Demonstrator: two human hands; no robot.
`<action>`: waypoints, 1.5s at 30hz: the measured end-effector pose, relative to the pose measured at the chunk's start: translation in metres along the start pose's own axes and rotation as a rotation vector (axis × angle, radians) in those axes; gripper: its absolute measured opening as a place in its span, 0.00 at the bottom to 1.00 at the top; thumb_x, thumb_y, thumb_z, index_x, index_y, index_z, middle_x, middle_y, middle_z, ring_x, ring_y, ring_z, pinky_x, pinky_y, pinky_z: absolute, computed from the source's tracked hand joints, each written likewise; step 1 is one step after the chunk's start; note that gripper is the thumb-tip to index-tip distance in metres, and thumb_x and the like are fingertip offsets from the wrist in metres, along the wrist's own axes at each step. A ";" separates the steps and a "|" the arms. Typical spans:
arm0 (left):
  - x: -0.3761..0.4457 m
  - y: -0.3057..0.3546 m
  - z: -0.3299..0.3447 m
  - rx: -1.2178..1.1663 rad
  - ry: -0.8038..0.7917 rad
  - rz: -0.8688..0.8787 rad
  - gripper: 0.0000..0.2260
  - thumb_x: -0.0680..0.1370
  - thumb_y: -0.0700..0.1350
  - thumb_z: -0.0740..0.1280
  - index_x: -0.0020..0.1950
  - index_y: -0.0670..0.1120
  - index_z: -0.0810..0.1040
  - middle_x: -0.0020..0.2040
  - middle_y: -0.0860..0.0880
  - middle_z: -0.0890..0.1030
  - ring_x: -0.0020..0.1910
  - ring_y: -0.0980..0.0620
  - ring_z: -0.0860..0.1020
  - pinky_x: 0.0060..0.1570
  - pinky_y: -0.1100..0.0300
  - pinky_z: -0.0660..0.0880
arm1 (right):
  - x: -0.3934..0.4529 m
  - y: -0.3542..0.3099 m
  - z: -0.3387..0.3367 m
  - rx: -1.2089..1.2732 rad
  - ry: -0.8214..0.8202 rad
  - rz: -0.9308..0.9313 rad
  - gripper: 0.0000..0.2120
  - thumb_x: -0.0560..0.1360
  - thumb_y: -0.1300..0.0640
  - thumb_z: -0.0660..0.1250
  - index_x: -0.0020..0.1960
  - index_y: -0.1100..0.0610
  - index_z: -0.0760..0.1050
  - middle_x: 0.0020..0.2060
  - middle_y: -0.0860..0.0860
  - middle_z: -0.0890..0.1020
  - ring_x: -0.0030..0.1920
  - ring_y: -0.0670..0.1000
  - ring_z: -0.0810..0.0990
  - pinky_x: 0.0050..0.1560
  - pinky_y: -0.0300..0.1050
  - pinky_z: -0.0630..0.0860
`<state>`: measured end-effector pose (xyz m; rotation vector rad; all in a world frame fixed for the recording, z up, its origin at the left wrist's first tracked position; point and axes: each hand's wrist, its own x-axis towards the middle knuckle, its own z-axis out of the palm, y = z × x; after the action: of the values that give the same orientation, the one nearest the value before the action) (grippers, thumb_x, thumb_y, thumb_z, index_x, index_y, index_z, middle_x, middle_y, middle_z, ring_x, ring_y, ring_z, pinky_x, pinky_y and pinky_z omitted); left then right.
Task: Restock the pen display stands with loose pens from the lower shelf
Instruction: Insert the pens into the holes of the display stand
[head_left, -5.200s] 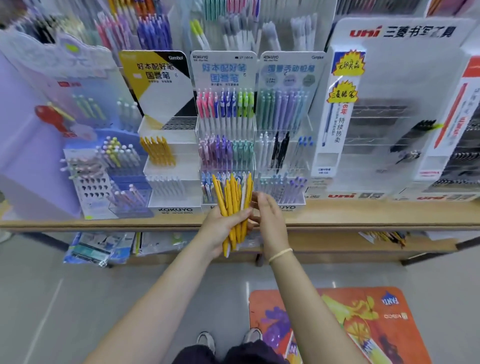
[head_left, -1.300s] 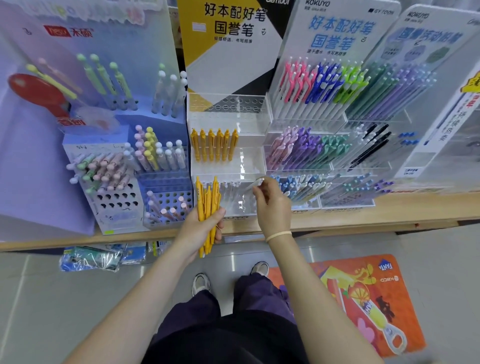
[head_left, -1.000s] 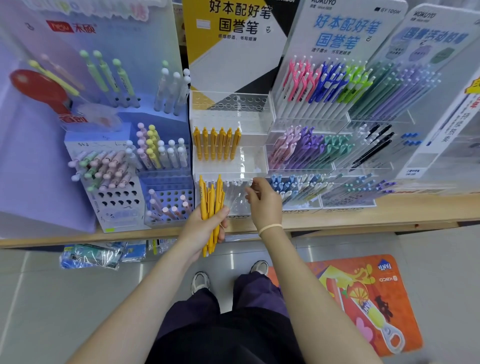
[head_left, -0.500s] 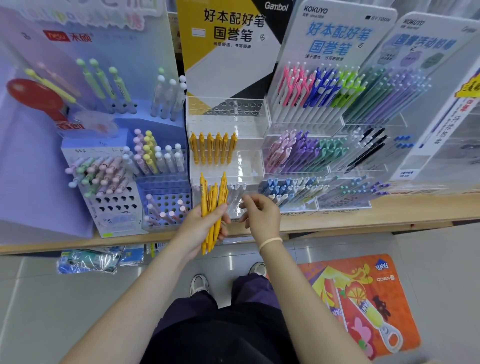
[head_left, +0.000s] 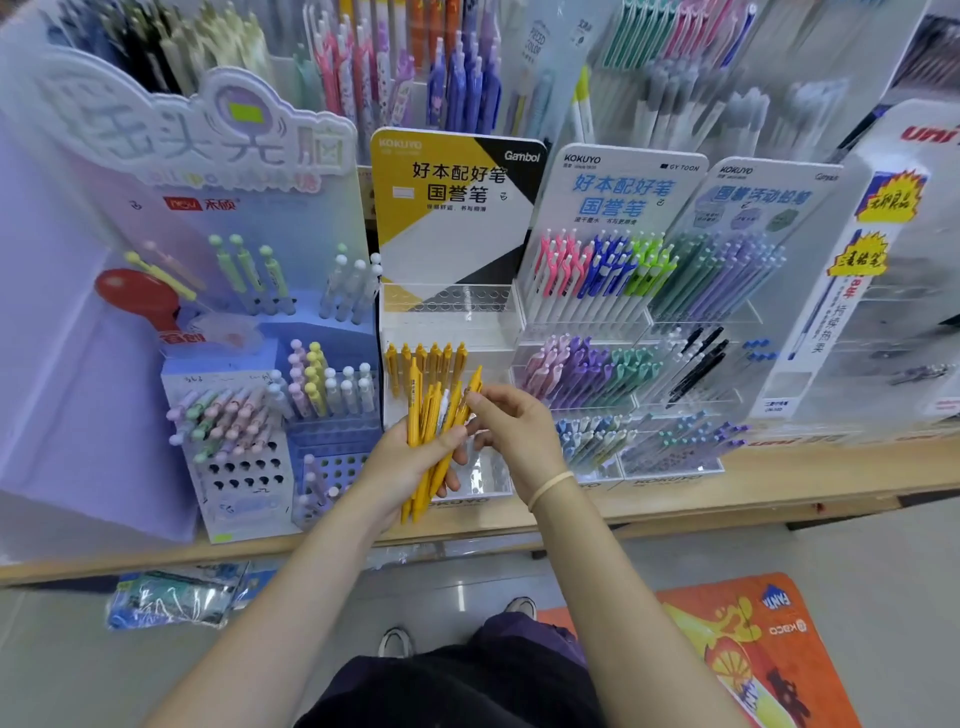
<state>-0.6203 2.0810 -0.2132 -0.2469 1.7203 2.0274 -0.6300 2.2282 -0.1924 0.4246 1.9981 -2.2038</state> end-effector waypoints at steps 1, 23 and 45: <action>0.000 0.002 -0.002 0.003 0.007 0.010 0.08 0.79 0.45 0.70 0.55 0.42 0.78 0.39 0.43 0.83 0.31 0.46 0.79 0.30 0.56 0.74 | 0.002 -0.003 0.000 0.015 0.007 -0.002 0.03 0.78 0.62 0.69 0.48 0.61 0.79 0.32 0.49 0.80 0.34 0.49 0.79 0.35 0.42 0.75; 0.024 0.018 -0.013 -0.019 0.162 0.017 0.08 0.82 0.48 0.67 0.56 0.44 0.77 0.41 0.45 0.84 0.29 0.48 0.78 0.28 0.57 0.74 | 0.061 -0.022 -0.007 -0.275 0.218 -0.375 0.07 0.79 0.65 0.66 0.53 0.55 0.76 0.43 0.55 0.82 0.42 0.56 0.84 0.47 0.53 0.83; 0.011 0.020 -0.019 -0.244 0.019 -0.011 0.11 0.81 0.42 0.66 0.62 0.40 0.77 0.45 0.42 0.85 0.38 0.44 0.84 0.39 0.55 0.83 | 0.057 0.001 -0.002 -0.548 0.200 -0.249 0.05 0.79 0.61 0.68 0.53 0.60 0.79 0.40 0.53 0.82 0.30 0.49 0.79 0.35 0.47 0.79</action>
<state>-0.6421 2.0635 -0.2041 -0.3544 1.4775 2.2327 -0.6834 2.2354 -0.2105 0.3455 2.7667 -1.6608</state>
